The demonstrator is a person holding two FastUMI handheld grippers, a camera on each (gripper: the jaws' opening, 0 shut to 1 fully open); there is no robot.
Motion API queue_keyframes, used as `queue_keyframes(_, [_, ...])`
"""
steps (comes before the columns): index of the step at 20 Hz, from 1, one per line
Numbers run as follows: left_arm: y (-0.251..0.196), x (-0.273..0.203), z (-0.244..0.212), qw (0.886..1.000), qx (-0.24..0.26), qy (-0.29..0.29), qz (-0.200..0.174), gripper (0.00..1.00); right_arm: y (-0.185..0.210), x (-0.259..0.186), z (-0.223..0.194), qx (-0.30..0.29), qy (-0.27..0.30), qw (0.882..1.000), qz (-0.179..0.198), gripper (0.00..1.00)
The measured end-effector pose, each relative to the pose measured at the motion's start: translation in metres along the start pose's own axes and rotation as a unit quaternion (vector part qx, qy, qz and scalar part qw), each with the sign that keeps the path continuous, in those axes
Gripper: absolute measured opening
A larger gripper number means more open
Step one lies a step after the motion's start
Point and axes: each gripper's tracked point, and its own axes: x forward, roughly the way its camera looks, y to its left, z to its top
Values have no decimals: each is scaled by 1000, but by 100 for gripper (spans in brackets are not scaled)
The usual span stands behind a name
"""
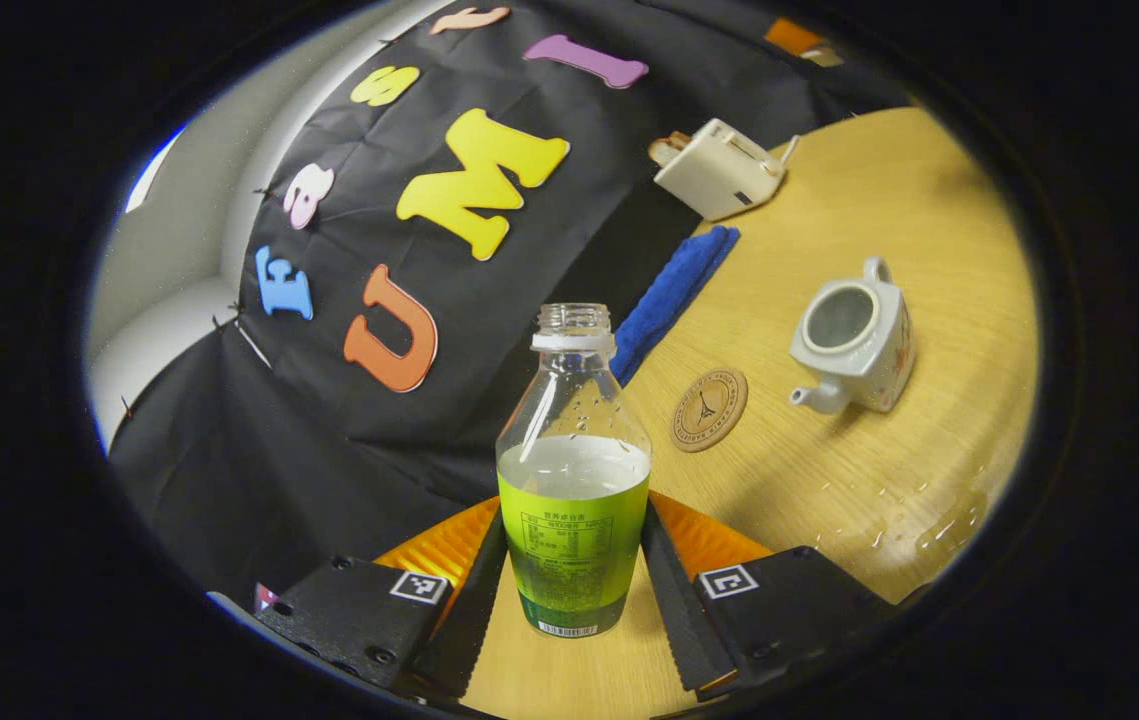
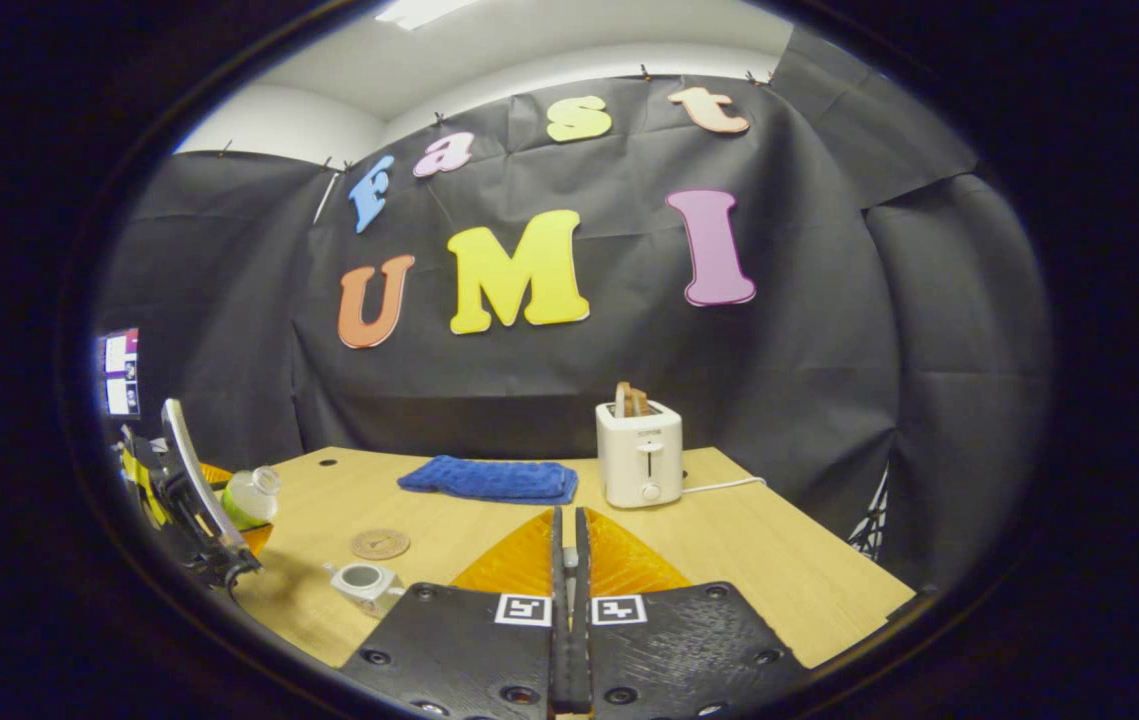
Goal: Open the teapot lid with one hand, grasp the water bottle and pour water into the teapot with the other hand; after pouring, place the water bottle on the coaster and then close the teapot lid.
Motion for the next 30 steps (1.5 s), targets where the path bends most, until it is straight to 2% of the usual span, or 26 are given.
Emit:
queue_keyframes(5, [-14, 3, 9, 991, 130, 11, -21, 76, -13, 3, 2, -2, -6, 1000, -25, 1])
queue_keyframes(9, [-17, -3, 17, 979, 201, 14, -22, 76, -13, 1, 1, -13, -8, 999, -31, 0])
queue_keyframes(15, [-19, -7, 32, 946, 325, 12, -13, 76, -19, 3, 0, -13, -7, 999, -40, 0])
queue_keyframes(16, [-17, -5, 37, 941, 337, 12, -10, 73, -19, 3, 1, -14, -8, 999, -41, 0])
queue_keyframes(17, [-14, -7, 37, 937, 348, 15, -9, 76, -20, 3, 2, -16, -9, 999, -43, 0])
queue_keyframes(18, [-14, -9, 39, 933, 360, 16, -10, 73, -21, 2, 2, -17, -10, 999, -43, 0])
queue_keyframes(19, [-13, -11, 43, 928, 372, 14, -8, 76, -21, 1, 3, -17, -12, 999, -43, 0])
queue_keyframes(21, [-9, -14, 52, 918, 396, 8, 7, 76, -21, 0, 9, -18, -22, 999, -47, 0])
queue_keyframes(25, [1, -11, 70, 899, 437, 10, 16, 76, -20, -4, 15, -27, -33, 998, -48, 0])
queue_keyframes(27, [1, -9, 70, 888, 460, 19, 13, 73, -20, -4, 14, -30, -33, 998, -48, 0])
queue_keyframes(30, [3, -8, 67, 868, 496, 31, 9, 76, -21, -5, 16, -29, -35, 998, -49, 0])
